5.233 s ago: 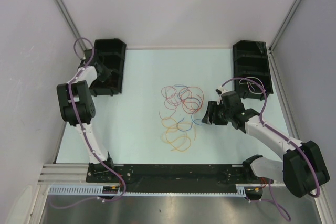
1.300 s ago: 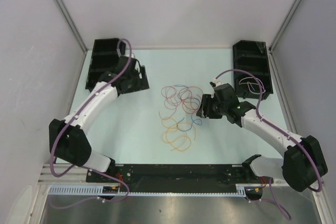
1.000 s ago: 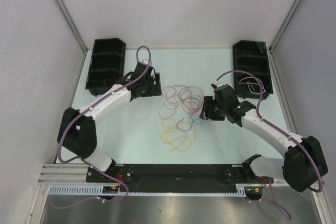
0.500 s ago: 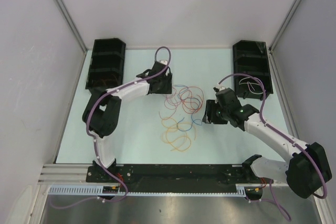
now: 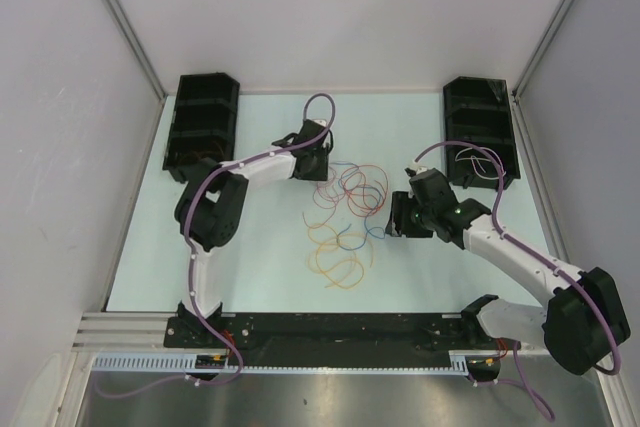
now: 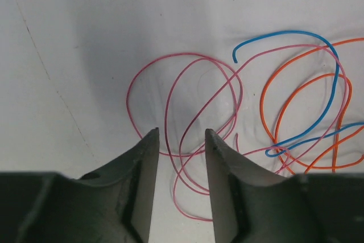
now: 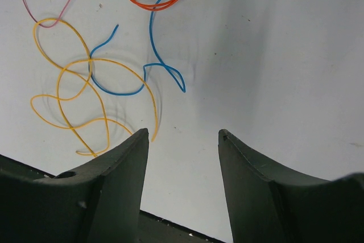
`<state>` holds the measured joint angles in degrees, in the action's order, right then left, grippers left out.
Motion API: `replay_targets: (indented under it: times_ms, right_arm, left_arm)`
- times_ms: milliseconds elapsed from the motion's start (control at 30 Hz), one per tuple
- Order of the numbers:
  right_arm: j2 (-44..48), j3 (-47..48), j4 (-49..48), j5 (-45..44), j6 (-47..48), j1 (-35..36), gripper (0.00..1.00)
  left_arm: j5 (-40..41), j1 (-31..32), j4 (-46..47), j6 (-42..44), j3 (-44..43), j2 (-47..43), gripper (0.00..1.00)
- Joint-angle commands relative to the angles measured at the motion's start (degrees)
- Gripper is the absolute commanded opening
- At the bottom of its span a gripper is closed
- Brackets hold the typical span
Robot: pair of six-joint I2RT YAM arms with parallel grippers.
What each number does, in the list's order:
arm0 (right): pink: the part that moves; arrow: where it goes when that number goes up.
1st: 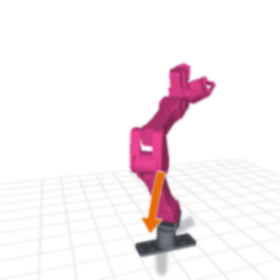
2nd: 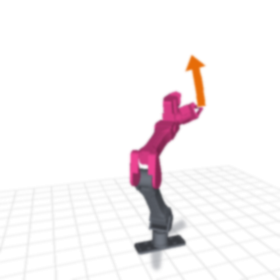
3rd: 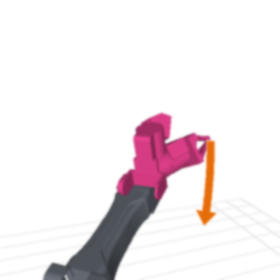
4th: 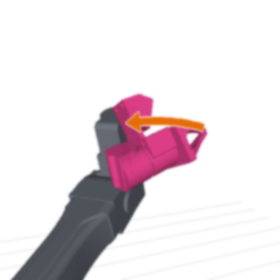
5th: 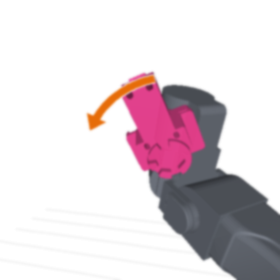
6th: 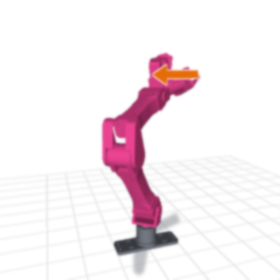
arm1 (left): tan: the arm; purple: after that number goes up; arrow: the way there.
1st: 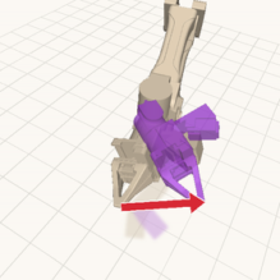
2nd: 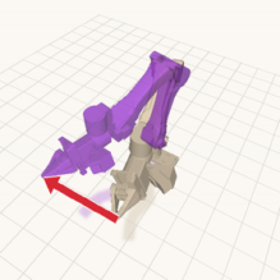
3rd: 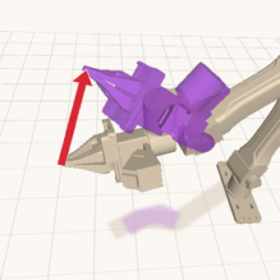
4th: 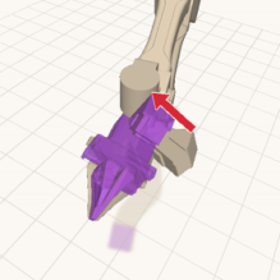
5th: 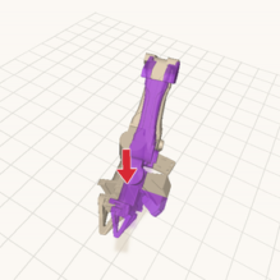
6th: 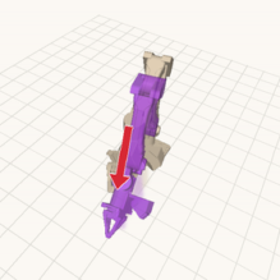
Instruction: Untangle the cables
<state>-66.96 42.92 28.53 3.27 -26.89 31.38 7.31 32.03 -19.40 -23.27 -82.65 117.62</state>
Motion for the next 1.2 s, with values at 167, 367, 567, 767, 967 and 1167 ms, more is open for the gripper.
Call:
replay_targets:
  times_ms: [167, 367, 567, 767, 967, 1167]
  right_arm:
    - [-0.28, -0.46, -1.73, 0.16, 0.62, 0.09, 0.57]
    - [0.60, -0.46, -1.64, -0.19, 0.79, 0.00, 0.57]
    - [0.95, 0.15, -2.52, 0.51, 0.00, -0.26, 0.57]
    - [1.74, 1.11, -2.78, 0.69, -0.35, -0.26, 0.57]
    - [2.79, 2.35, -1.46, 1.04, -0.79, -0.26, 0.57]
    - [4.82, 2.35, 0.29, 0.60, -1.40, 0.00, 0.57]
  left_arm:
    - [2.09, 0.49, -1.60, 1.90, -6.89, 2.43, 0.00]
    - [6.40, 0.31, -17.56, 4.63, -23.40, -8.27, 0.00]
    - [4.29, 0.40, -30.60, 4.63, -49.96, -16.53, 0.00]
    - [4.37, 0.40, -26.67, 6.83, -36.14, -25.59, 0.00]
    - [3.59, 0.40, -24.72, 6.48, -26.87, -28.76, 0.00]
    - [3.15, 0.40, -24.19, 6.13, -24.05, -29.64, 0.00]
